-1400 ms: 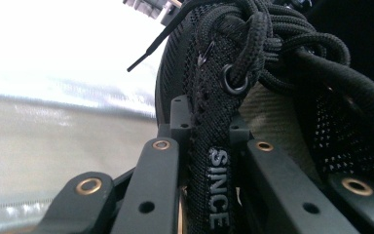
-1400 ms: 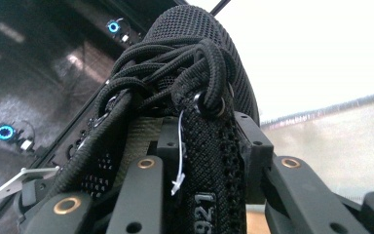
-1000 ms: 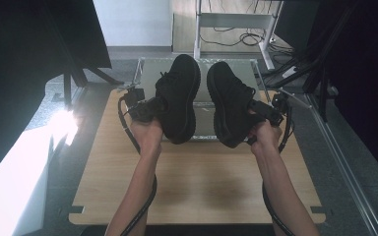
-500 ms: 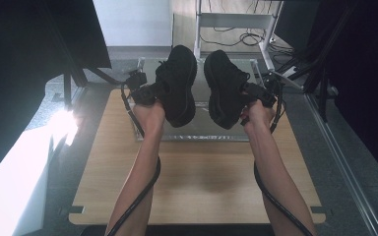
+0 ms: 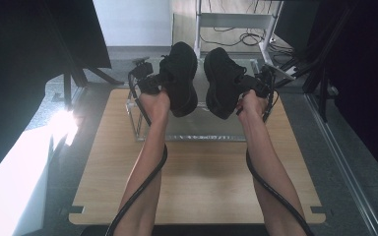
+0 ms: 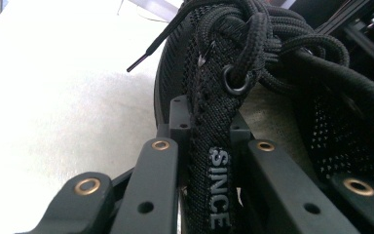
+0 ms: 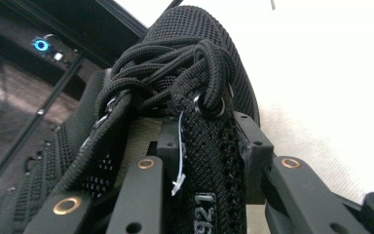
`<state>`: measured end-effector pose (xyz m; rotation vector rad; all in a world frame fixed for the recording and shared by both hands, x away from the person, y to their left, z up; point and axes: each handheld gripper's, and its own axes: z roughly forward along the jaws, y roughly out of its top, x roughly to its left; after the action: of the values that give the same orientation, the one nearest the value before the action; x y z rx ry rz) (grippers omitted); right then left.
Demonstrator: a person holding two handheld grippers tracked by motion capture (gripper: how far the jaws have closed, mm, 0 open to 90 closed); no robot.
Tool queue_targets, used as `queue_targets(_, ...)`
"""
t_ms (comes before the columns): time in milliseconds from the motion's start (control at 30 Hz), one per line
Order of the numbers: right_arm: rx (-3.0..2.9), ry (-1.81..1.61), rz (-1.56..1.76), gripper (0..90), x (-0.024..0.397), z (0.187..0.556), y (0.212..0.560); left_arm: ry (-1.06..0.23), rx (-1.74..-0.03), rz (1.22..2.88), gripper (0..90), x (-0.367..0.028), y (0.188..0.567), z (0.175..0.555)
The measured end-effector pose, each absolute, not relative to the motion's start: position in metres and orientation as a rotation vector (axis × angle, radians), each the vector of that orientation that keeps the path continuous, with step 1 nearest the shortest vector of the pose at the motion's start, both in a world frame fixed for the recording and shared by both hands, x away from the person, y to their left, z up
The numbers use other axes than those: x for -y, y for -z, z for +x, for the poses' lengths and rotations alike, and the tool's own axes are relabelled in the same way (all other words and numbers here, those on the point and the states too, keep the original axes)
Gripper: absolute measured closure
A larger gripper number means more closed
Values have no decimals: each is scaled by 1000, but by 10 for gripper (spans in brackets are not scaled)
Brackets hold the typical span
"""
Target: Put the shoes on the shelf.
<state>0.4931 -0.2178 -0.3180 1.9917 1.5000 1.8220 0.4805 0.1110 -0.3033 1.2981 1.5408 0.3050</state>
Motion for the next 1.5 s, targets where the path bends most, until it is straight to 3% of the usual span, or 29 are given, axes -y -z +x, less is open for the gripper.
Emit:
queue_targets(900,-1608,-1569,1891,643,188,519,309,-391,-1616,1446,770,-91,293,510)
queue_targets(1267,-1650,-1588,1848,539,175,519,309,-381,-1589,1494,599,-82,296,513)
queue_targets(1500,-1661,-1740,1860,381,184,520,314,-290,-1523,1443,419,-85,294,507)
